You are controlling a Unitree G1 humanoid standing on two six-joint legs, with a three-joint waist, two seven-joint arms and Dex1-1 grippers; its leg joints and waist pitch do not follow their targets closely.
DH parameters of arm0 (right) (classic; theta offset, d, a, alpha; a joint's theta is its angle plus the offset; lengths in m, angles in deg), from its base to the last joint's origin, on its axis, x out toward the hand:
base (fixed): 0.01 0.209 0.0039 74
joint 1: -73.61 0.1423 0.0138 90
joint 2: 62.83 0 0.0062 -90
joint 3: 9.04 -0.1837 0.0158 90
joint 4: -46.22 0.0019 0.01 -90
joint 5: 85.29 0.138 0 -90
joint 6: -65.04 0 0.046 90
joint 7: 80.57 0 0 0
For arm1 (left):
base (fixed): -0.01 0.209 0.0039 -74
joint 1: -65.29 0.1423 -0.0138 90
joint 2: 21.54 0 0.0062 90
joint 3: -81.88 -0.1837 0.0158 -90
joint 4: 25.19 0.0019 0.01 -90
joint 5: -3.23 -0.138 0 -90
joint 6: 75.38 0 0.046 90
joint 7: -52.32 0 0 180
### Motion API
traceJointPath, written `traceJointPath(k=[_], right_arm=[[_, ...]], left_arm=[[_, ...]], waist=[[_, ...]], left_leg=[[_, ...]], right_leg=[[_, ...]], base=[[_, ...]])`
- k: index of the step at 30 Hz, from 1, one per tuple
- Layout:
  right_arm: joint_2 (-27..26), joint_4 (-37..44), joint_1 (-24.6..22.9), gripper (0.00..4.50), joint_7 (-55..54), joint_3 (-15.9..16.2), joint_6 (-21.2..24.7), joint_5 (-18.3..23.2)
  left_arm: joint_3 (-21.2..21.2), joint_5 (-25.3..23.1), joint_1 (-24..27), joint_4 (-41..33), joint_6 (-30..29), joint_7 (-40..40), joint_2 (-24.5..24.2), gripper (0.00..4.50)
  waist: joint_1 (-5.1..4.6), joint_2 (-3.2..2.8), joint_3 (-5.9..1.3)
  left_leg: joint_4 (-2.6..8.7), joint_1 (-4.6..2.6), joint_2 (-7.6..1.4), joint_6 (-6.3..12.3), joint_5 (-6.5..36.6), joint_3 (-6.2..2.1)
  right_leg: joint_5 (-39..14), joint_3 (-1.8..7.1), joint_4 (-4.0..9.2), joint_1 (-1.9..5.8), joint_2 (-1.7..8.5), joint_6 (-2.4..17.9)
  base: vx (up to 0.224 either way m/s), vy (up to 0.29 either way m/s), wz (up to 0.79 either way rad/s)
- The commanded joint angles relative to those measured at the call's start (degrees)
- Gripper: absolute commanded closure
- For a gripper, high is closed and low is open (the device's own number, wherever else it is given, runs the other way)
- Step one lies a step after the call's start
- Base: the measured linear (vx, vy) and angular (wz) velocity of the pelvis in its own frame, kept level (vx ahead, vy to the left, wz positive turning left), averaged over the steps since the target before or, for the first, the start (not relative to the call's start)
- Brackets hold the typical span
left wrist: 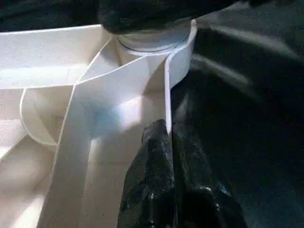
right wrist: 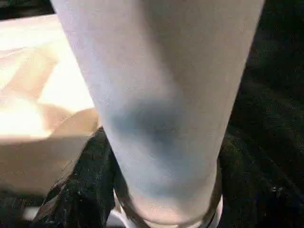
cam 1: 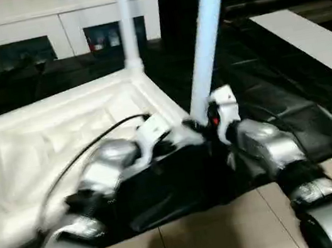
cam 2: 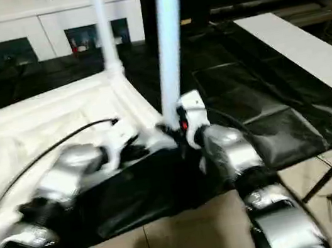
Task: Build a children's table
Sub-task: Rotate leg to tighten
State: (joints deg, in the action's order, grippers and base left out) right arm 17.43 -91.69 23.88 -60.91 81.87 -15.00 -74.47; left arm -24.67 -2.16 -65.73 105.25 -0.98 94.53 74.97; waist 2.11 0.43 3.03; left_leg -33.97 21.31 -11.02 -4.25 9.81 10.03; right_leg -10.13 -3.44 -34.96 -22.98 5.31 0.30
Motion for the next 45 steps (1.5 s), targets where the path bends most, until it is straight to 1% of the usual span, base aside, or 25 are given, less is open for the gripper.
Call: traceJointPath(k=[1, 5, 6, 8, 10, 11, 14, 16, 17, 18, 19, 20, 21, 23, 25, 26, 27, 29, 32, 33, 37, 41, 42, 43, 45], right_arm=[[-1.27, -5.94, 0.33, 1.87, -9.32, -2.81, 2.29, 0.35], [-6.91, -12.21, 4.98, 1.87, -19.84, -6.04, -0.75, 1.35], [-7.61, -12.85, 5.57, 1.87, -20.88, -6.32, -1.24, 1.3], [-8.5, -13.04, 6.43, 1.87, -19.48, -5.89, -3.0, 0.87], [-8.95, -12.15, 7.05, 1.32, -15.68, -4.83, -5.5, 0.22], [-8.59, -10.67, 7.11, 1.18, -12.36, -3.74, -7.05, -0.51], [-7.98, -9.76, 6.97, 1.01, -10.98, -3.45, -7.75, -0.74], [-5.5, -6.61, 5.31, 0.77, -8.58, -1.46, -7.82, -2.41], [-3.71, -4.03, 3.69, 0.77, -5.61, -0.33, -7.67, -3.02], [-3.03, -2.51, 2.82, 0.77, -3.31, 0.11, -7.2, -2.67], [-1.02, 1.34, 0.47, 0.77, 1.98, 1.58, -4.73, -1.87], [1.11, 4.62, -1.77, 0.77, 6.5, 3.41, -3.69, -1.81], [1.62, 5.39, -2.3, 0.77, 7.56, 3.82, -3.61, -1.75], [5.98, 10.73, -6.5, 0.77, 16.8, 6.55, -4.19, -1.86], [7.6, 12.18, -7.82, 0.77, 19.94, 7.12, -4.57, -1.98], [8.8, 13.01, -8.58, 0.77, 21.71, 7.41, -4.86, -1.93], [9.68, 13.27, -8.94, 0.77, 22.75, 7.41, -5.37, -1.94], [11.63, 14.97, -9.81, 0.77, 24.79, 7.08, -5.26, -1.5], [12.89, 16.15, -10.0, 0.77, 27.3, 7.19, -4.99, -1.1], [13.89, 17.3, -10.22, 0.77, 30.33, 7.68, -4.38, -0.64], [14.23, 15.84, -9.46, 0.77, 32.83, 8.62, -4.69, -1.49], [14.39, 14.03, -8.84, 0.77, 34.69, 10.32, -5.19, -2.98], [14.42, 13.54, -8.69, 0.77, 35.17, 10.48, -5.12, -3.2], [14.43, 13.21, -8.59, 0.77, 35.43, 10.53, -5.1, -3.35], [14.51, 12.81, -8.52, 0.77, 35.46, 10.57, -5.38, -3.61]], left_arm=[[1.97, 0.39, -2.02, 1.98, 0.18, -5.69, 1.92, 4.5], [3.36, 0.8, -4.4, 6.4, 0.93, -10.12, 6.4, 4.5], [3.38, 0.78, -4.67, 7.01, 1.11, -10.26, 6.83, 4.5], [3.28, 0.63, -4.87, 7.39, 1.29, -10.21, 7.04, 4.5], [3.03, 0.32, -4.93, 7.44, 1.46, -10.08, 6.68, 4.5], [2.72, 0.13, -4.82, 7.51, 1.79, -9.73, 5.83, 4.5], [2.52, -0.1, -4.65, 7.85, 2.3, -9.09, 5.11, 4.5], [2.17, -0.55, -3.94, 7.36, 3.16, -7.68, 3.47, 4.5], [2.13, -0.67, -3.52, 6.91, 3.95, -6.11, 2.5, 4.5], [2.14, -0.66, -3.4, 6.7, 3.98, -5.51, 2.09, 4.5], [1.89, -0.59, -2.91, 5.99, 4.96, -3.67, 1.01, 4.5], [1.47, -0.33, -2.29, 5.13, 5.85, -1.25, 0.06, 4.5], [1.34, -0.29, -2.14, 4.92, 6.03, -0.64, -0.18, 4.5], [0.15, 0.53, -0.51, 2.77, 7.51, 5.39, -2.52, 4.5], [-0.4, 0.95, 0.27, 1.74, 8.34, 7.86, -3.58, 4.5], [-0.93, 1.39, 1.01, 0.61, 9.7, 10.38, -4.59, 4.5], [-1.37, 2.07, 1.67, -0.65, 9.4, 12.91, -5.41, 4.5], [-2.45, 2.84, 2.96, -3.35, 9.26, 18.01, -7.4, 4.5], [-2.6, 3.39, 3.5, -5.11, 8.86, 20.33, -8.33, 4.5], [-2.65, 3.49, 3.82, -6.37, 8.75, 21.47, -8.89, 4.5], [-2.44, 3.68, 3.75, -6.9, 8.47, 22.04, -9.19, 4.5], [-2.31, 3.39, 4.09, -7.28, 8.28, 21.99, -9.79, 4.5], [-2.27, 3.39, 4.25, -7.59, 8.12, 22.16, -9.97, 4.5], [-2.25, 3.42, 4.37, -7.82, 8.0, 22.31, -10.09, 4.5], [-2.24, 3.48, 4.46, -7.95, 7.87, 22.38, -10.1, 4.5]], waist=[[-0.05, 0.08, -3.84], [-0.23, -0.09, -3.9], [-0.29, -0.27, -3.87], [-0.2, -0.11, -3.98], [-0.16, -0.17, -4.01], [-0.12, -0.31, -4.02], [-0.1, 0.0, -4.01], [-0.09, -0.32, -3.97], [0.13, -0.11, -3.96], [0.11, -0.19, -4.04], [0.08, -0.06, -4.07], [0.25, 0.16, -3.99], [0.38, 0.17, -4.0], [0.35, 0.03, -3.9], [0.39, 0.11, -3.85], [0.42, -0.28, -3.84], [0.27, -0.02, -3.8], [0.26, -0.01, -3.71], [0.39, -0.18, -3.58], [0.6, 0.01, -3.64], [1.06, -0.06, -3.69], [1.21, 0.17, -3.74], [1.21, 0.48, -3.67], [1.25, 0.34, -3.71], [1.27, 0.46, -3.69]], left_leg=[[4.34, -0.63, -1.34, -0.17, 16.08, -0.36], [4.28, -0.58, -1.31, 0.12, 16.19, -0.3], [4.32, -0.72, -1.3, -0.1, 16.8, -0.32], [4.37, -0.58, -1.38, 0.12, 16.54, -0.36], [4.34, -0.45, -1.39, 0.79, 16.23, -0.3], [4.32, -0.37, -1.41, 1.22, 15.54, -0.31], [4.24, -0.15, -1.37, 2.34, 14.61, -0.25], [4.2, -0.38, -1.46, 2.46, 14.29, -0.13], [4.13, -0.24, -1.41, 2.63, 13.37, -0.12], [4.13, -0.04, -1.43, 3.2, 12.26, -0.21], [4.1, -0.01, -1.45, 3.41, 11.96, -0.17], [4.02, -0.06, -1.37, 4.29, 11.61, -0.15], [4.01, -0.04, -1.48, 4.83, 11.3, -0.17], [4.05, -0.05, -1.57, 4.91, 12.0, -0.2], [4.1, -0.13, -1.78, 4.75, 12.62, -0.15], [4.17, -0.23, -1.81, 4.43, 13.39, -0.24], [4.23, -0.19, -1.89, 3.9, 14.07, -0.21], [4.36, -0.4, -1.97, 3.28, 15.12, -0.24], [4.4, -0.69, -2.04, 2.84, 16.26, -0.08], [4.46, -0.57, -2.06, 2.86, 15.83, -0.13], [4.34, -0.55, -2.06, 3.06, 14.29, -0.07], [4.29, -0.44, -1.98, 2.98, 13.41, -0.09], [4.3, -0.34, -1.97, 3.08, 13.27, -0.08], [4.3, -0.41, -2.01, 3.07, 13.33, -0.1], [4.26, -0.39, -2.02, 3.12, 12.85, -0.07]], right_leg=[[-16.26, 2.04, 4.72, 2.19, 2.61, 11.4], [-16.04, 1.96, 4.83, 2.15, 2.61, 11.23], [-16.44, 1.93, 4.92, 1.92, 2.54, 11.02], [-14.56, 1.91, 4.68, 2.2, 2.51, 11.03], [-12.69, 1.88, 4.58, 2.31, 2.52, 11.41], [-11.54, 1.92, 4.44, 2.45, 2.56, 11.8], [-11.08, 1.88, 4.37, 2.76, 2.63, 12.32], [-10.93, 1.89, 4.48, 2.54, 2.54, 12.59], [-10.01, 1.84, 4.42, 2.85, 2.49, 12.57], [-8.21, 1.88, 4.14, 3.06, 2.54, 12.82], [-7.75, 1.87, 4.14, 3.12, 2.53, 12.84], [-7.34, 1.84, 4.22, 3.28, 2.44, 12.89], [-7.4, 1.85, 4.17, 3.32, 2.56, 12.88], [-8.98, 1.82, 4.33, 3.18, 2.6, 12.95], [-9.56, 1.94, 4.37, 3.01, 2.6, 13.13], [-10.4, 1.9, 4.44, 2.9, 2.66, 13.62], [-10.89, 1.95, 4.35, 2.89, 2.69, 13.88], [-12.06, 1.94, 4.42, 2.68, 2.63, 14.07], [-12.85, 2.13, 4.53, 2.36, 2.58, 13.95], [-12.56, 2.11, 4.45, 2.54, 2.61, 13.75], [-10.8, 2.14, 4.21, 2.54, 2.68, 14.04], [-11.13, 2.08, 4.14, 2.64, 2.74, 13.83], [-11.64, 2.07, 4.13, 2.64, 2.78, 13.68], [-11.92, 2.08, 4.15, 2.64, 2.86, 13.68], [-11.78, 2.11, 4.11, 2.61, 2.81, 13.56]], base=[[0.0, 0.0, 0.0], [0.0, 0.0, 0.0], [0.0, 0.0, 0.0], [0.0, 0.0, 0.0], [0.0, 0.0, 0.0], [0.0, 0.0, 0.0], [0.0, 0.0, 0.0], [0.0, 0.0, 0.0], [0.0, 0.0, 0.0], [0.0, 0.0, 0.0], [0.0, 0.0, 0.0], [0.0, 0.0, 0.0], [0.0, 0.0, 0.0], [0.0, 0.0, 0.0], [0.0, 0.0, 0.0], [0.0, 0.0, 0.0], [0.0, 0.0, 0.0], [0.0, 0.0, 0.0], [0.0, 0.0, 0.0], [0.0, 0.0, 0.0], [0.0, 0.0, 0.0], [0.0, 0.0, 0.0], [0.0, 0.0, 0.0], [0.0, 0.0, 0.0], [0.0, 0.0, 0.0]])
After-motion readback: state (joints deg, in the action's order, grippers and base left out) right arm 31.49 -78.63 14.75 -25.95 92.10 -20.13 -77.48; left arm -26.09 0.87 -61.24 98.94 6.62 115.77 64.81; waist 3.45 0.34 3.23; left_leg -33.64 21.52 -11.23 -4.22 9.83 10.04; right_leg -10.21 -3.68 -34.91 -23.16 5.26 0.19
